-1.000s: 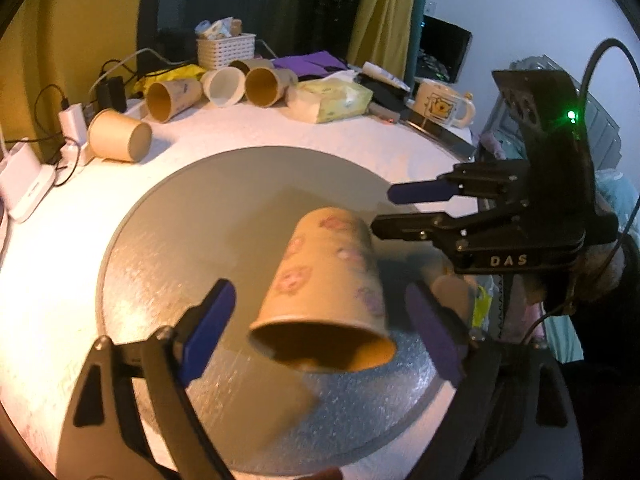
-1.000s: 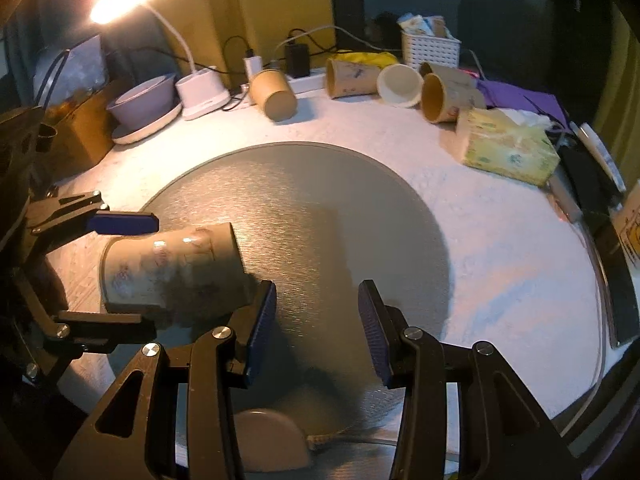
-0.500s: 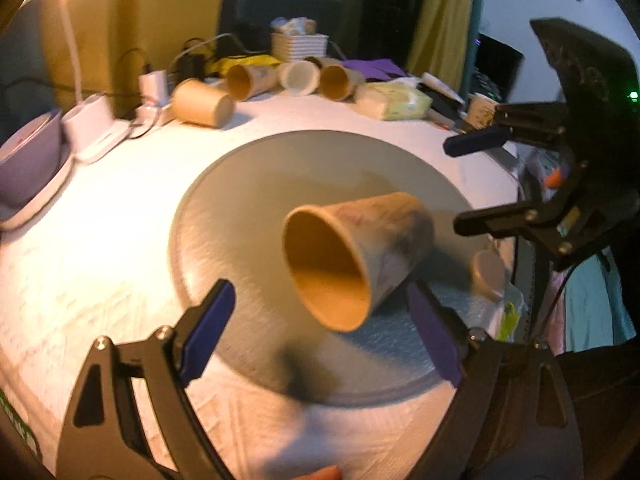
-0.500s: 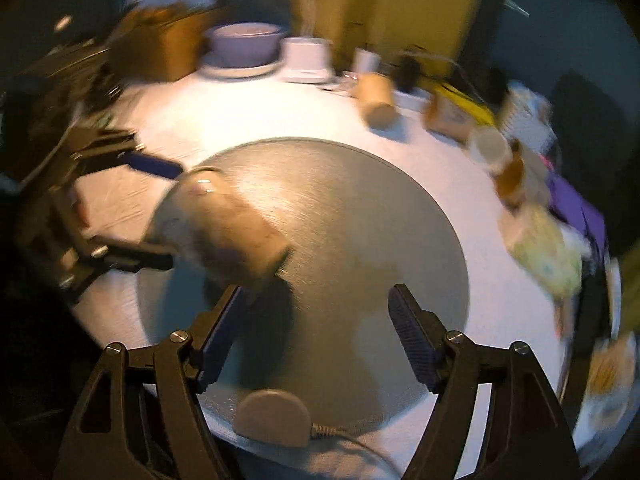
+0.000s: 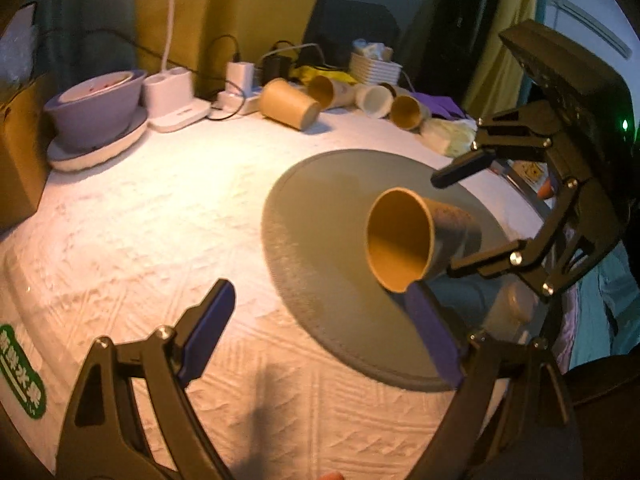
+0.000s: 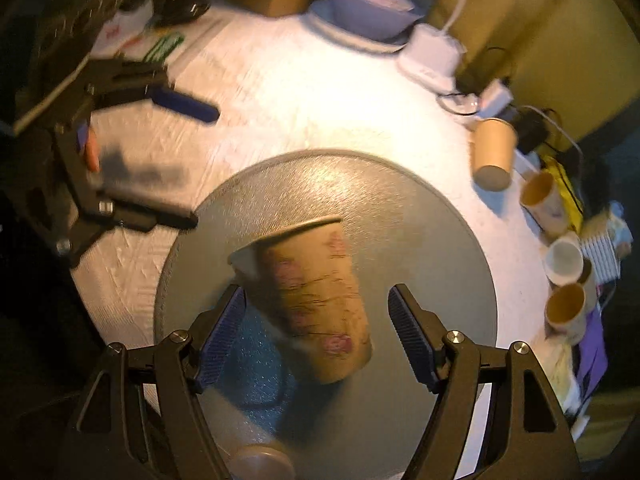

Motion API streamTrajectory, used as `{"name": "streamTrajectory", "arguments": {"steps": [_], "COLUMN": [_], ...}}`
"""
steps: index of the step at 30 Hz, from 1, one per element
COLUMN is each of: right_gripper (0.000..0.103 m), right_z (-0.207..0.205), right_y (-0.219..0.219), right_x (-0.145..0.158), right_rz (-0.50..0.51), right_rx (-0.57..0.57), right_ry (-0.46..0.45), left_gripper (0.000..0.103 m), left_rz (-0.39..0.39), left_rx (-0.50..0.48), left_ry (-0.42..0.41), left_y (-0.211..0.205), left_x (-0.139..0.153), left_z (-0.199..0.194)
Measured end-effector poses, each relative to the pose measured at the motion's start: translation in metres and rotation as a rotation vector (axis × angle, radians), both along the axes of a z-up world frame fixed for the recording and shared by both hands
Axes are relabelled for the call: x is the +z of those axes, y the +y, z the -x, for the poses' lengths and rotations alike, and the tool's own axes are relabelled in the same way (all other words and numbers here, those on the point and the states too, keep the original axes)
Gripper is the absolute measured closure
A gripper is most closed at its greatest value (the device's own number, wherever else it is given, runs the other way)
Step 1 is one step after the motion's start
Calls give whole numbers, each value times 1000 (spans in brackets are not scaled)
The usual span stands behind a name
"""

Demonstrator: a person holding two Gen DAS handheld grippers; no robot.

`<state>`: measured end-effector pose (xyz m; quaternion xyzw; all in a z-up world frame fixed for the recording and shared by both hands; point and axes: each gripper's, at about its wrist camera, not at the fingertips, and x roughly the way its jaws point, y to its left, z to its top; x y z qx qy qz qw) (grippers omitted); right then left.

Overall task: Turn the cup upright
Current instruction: 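Lift the cup and carry it over the grey mat with the right gripper, then rotate the right gripper to turn the cup rim-up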

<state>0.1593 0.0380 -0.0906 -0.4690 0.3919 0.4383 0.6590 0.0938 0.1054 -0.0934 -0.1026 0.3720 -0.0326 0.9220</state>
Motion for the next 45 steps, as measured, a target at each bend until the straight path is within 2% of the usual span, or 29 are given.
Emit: {"name": "streamTrajectory", "arguments": {"steps": [6, 13, 21, 24, 30, 37, 42, 45], "right_gripper": [26, 26, 32, 32, 33, 33, 32, 32], "right_z": [-4, -9, -12, -14, -27, -44, -54, -61], "right_y": [20, 42, 49, 43, 18, -26, -56, -75], "right_x": [-11, -31, -33, -25, -5, 16, 16, 12], "right_rz": [116, 232, 207, 150, -42, -340, -503, -611], "right_rx": [45, 85, 82, 52, -76, -260, -359, -428], "right_ry": [30, 48, 63, 53, 6, -35, -58, -31], "left_gripper": [15, 15, 15, 15, 15, 15, 15, 15], "left_rz": [13, 29, 33, 30, 30, 37, 30, 32], "left_rx": [28, 16, 32, 42, 51, 60, 60, 68], "left_ry": [7, -3, -7, -14, -26, -24, -18, -15], "left_y": [12, 14, 16, 16, 10, -1, -12, -16], "left_x": [-5, -3, -1, 1, 7, 11, 12, 13], "left_z": [4, 6, 5, 3, -4, -21, -32, -37]}}
